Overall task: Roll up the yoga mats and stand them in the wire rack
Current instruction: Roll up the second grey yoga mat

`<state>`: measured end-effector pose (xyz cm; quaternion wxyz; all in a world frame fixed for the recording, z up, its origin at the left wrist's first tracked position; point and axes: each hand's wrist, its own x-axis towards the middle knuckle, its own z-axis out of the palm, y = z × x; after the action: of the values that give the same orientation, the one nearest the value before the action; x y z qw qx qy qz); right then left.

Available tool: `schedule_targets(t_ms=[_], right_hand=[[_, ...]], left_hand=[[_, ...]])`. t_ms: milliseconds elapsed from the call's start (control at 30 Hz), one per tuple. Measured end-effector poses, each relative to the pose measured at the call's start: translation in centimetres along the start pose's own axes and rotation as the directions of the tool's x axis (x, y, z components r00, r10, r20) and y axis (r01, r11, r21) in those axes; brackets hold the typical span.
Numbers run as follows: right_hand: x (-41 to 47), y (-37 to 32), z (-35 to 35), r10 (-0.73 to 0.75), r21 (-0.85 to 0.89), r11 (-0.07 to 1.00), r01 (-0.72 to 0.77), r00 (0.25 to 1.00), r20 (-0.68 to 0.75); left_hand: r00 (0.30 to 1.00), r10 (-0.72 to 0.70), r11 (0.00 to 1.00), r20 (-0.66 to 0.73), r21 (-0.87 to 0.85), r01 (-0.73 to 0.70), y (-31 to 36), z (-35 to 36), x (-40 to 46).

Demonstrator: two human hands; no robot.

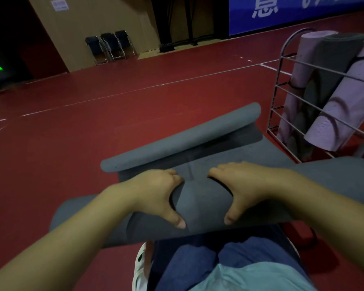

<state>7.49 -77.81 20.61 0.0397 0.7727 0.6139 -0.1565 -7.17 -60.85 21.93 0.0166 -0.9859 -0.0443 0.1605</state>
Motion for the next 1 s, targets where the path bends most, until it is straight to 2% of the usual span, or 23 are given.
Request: schedule_targets(t_ms=[167,300,367,467,533,633,767,833,933,1000], right_hand=[[1.2,1.1,-0.7,0.013,0.17,0.985,-0.029,0.995,0.096],[1.9,2.1,-1.5,0.059,0.21,0.974,-0.088,0.988,0.139],[1.7,1.9,-1.7,0.081,0.194,0.976,-0.095,0.993,0.081],[0.6,0.3,-1.3,0.051,0.141,0.99,-0.029,0.987,-0.154],[0.2,-0.9,-0.5,0.017,0.091,0.996,0.007,0.966,-0.259],[0.8,-1.3,0.2,0.009,0.039,0.999,0.003,0.956,-0.292],[1.7,-0.3,-0.2,0.025,0.119,0.993,0.005,0.968,-0.25],[2.1,0.2,-0.6,0.024,0.152,0.988,0.011,0.974,-0.225],[2.8,0.9,-1.4,0.025,0.209,0.978,0.013,0.984,-0.179],[3.4,1.6,-2.0,0.022,0.243,0.97,0.01,0.992,-0.126]], left_hand=[[0.996,-0.027,0.985,0.087,-0.165,0.041,-0.8,-0.4,1.4],[0.978,-0.038,0.945,0.207,-0.31,0.102,-2.0,-1.2,2.6],[0.972,-0.038,0.931,0.233,-0.346,0.12,-2.6,-1.4,3.2],[0.962,-0.048,0.908,0.27,-0.39,0.155,-3.3,-1.5,3.8],[0.953,-0.049,0.882,0.299,-0.434,0.181,-3.7,-1.6,4.0],[0.936,-0.046,0.847,0.349,-0.483,0.222,-4.1,-2.0,4.4],[0.921,-0.06,0.853,0.385,-0.46,0.247,-4.6,-2.4,4.7],[0.941,-0.094,0.879,0.324,-0.417,0.232,-4.6,-2.6,4.4],[0.989,-0.134,0.957,0.068,-0.25,0.146,-3.7,-2.9,2.8],[0.994,-0.083,0.984,-0.073,-0.164,0.07,-2.5,-3.0,1.4]])
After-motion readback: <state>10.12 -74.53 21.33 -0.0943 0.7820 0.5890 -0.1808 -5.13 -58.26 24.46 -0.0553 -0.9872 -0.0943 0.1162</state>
